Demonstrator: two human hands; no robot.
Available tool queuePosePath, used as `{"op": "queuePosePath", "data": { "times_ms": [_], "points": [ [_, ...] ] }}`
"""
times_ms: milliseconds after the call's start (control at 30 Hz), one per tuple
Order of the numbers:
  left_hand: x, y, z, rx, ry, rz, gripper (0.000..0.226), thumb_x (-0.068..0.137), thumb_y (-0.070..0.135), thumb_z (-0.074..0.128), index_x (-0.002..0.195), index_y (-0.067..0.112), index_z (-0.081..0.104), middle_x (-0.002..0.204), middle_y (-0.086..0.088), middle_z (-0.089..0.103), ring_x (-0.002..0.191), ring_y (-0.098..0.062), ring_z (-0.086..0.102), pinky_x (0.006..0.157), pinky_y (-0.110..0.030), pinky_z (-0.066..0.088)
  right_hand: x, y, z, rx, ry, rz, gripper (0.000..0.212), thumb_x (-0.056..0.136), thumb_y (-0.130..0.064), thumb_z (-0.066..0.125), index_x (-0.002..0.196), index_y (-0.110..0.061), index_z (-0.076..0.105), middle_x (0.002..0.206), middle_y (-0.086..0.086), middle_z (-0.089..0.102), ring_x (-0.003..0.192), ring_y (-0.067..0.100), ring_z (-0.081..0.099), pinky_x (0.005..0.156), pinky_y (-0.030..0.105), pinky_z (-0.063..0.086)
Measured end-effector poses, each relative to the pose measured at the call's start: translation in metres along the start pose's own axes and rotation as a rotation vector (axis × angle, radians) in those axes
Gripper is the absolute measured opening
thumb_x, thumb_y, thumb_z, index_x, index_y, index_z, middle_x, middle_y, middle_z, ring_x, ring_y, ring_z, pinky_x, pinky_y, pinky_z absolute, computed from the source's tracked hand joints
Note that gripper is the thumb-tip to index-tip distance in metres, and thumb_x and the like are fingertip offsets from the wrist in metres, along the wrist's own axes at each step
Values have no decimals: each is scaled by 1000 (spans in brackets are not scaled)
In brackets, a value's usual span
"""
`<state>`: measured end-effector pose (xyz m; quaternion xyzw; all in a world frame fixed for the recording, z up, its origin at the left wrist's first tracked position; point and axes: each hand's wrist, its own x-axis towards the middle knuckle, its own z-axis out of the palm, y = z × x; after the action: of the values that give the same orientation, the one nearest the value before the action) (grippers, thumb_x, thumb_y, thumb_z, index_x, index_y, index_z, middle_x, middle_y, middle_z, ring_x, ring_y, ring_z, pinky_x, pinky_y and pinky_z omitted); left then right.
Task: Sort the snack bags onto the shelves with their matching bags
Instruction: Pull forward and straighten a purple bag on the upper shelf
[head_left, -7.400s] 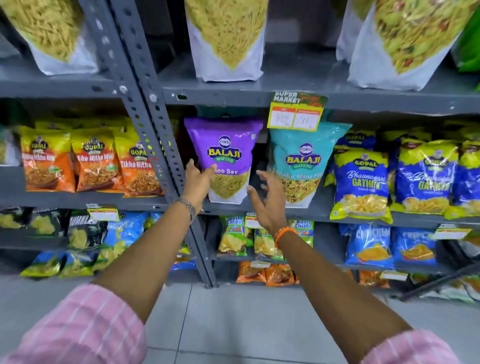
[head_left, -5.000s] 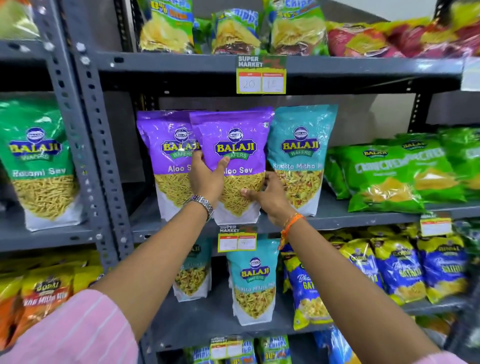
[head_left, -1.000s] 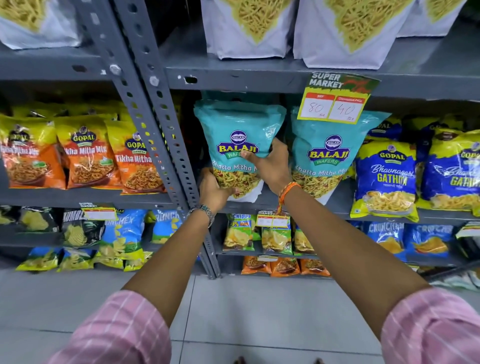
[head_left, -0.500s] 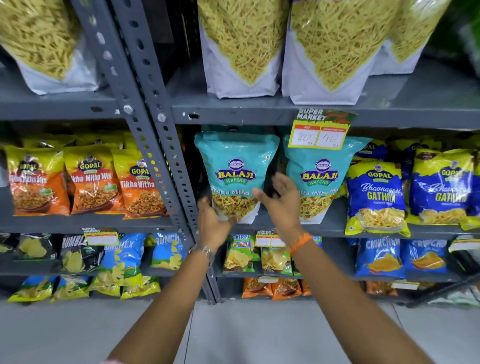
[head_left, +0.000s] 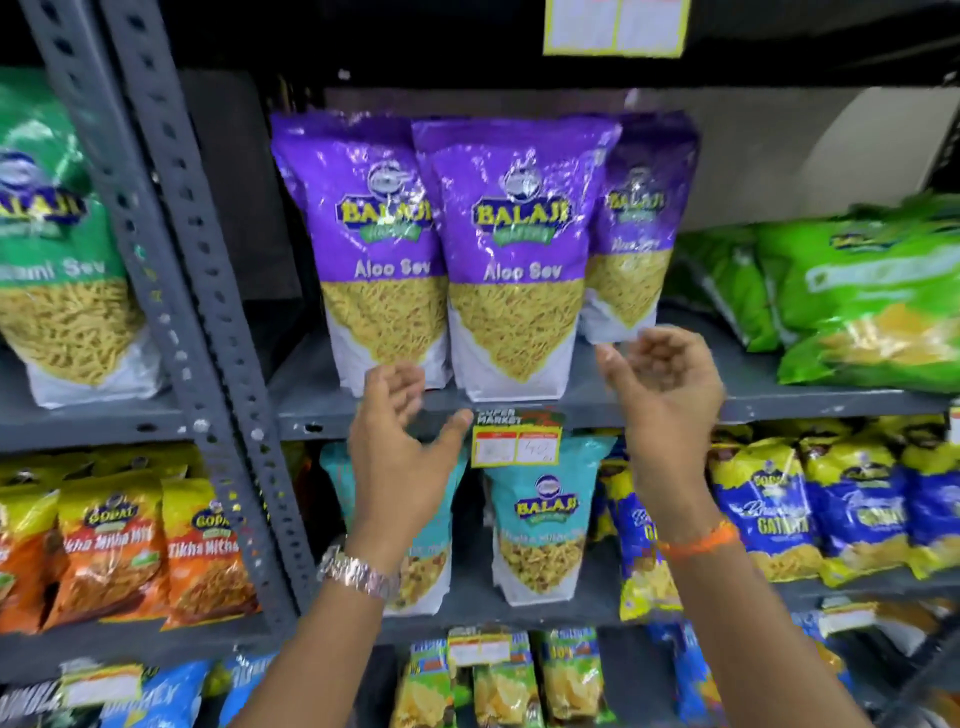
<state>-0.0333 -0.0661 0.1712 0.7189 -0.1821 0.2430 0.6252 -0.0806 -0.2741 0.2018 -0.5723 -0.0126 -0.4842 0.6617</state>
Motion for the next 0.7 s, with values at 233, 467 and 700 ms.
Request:
{"op": "queuePosePath", "data": {
  "times_ms": [233, 467, 700],
  "points": [
    [44, 20, 47, 295, -26, 13, 95, 67, 44, 81, 144, 10, 37, 143, -12, 49, 136, -33, 50, 112, -50, 43, 97, 15, 44, -42, -339, 163, 80, 62, -21, 87, 132, -4, 51, 131, 15, 64, 112, 16, 64, 98, 33, 55],
    [44, 19, 67, 423, 16, -13, 84, 64, 35, 90, 131, 2, 50, 129, -15, 58, 126, -33, 50, 103, -33, 36, 114, 23, 52, 15, -595, 282, 54, 67, 1, 87, 117, -2, 67, 107, 11, 78, 96, 19, 73, 90, 33, 60],
    [44, 30, 84, 481, 96, -15, 87, 59, 41, 93, 129, 6, 54, 126, -12, 61, 121, -32, 54, 98, -43, 47, 121, 17, 35, 79, -552, 286, 37, 70, 12, 82, 93, -14, 71, 80, -7, 80, 75, 7, 75, 71, 21, 61]
  ]
}}
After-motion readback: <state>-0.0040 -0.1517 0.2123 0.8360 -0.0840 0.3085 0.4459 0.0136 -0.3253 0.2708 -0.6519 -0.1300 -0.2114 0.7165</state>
